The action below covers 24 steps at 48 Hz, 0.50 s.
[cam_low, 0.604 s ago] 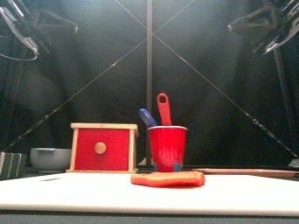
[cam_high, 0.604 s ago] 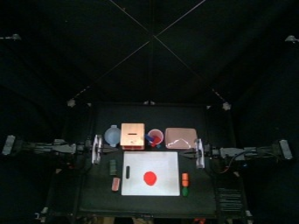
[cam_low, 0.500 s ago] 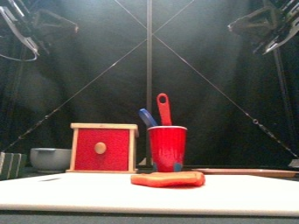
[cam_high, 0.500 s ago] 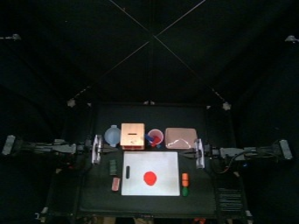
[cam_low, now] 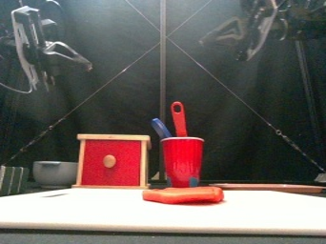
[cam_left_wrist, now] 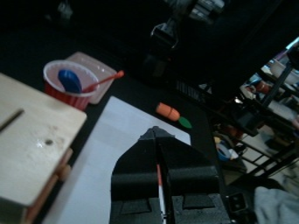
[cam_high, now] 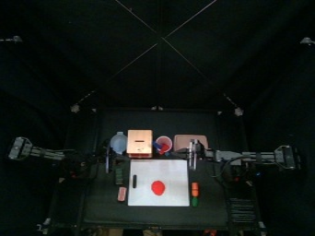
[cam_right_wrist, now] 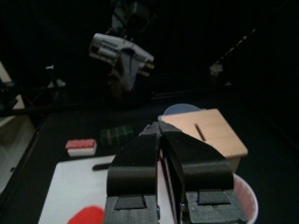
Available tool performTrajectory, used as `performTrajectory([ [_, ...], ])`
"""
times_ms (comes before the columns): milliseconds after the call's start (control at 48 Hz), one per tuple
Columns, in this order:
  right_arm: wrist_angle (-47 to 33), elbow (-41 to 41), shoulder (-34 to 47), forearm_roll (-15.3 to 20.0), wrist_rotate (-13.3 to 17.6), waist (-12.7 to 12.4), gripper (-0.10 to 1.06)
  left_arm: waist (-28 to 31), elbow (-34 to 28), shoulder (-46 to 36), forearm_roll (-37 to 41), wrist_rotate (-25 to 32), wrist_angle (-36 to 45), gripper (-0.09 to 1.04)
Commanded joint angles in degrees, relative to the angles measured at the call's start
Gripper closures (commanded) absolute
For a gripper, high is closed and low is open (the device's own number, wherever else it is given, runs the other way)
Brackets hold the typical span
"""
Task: Get the cutter from the drawer then cut the dough then place the extra dough in the bowl
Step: Open the drawer
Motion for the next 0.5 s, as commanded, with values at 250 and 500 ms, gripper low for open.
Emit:
performTrajectory([
  [250, 4.57, -18.02, 16.0, 1.41, -0.09, -2.99, 0.94, -1.76, -1.67, 5.45, -16.7, -3.34, -0.53, 0.29],
  [500, 17.14, -29.36, 26.54, 1.05, -0.18, -4.31, 0.94, -1.76, -2.2, 9.05, -27.07, -3.6, -0.53, 0.17],
])
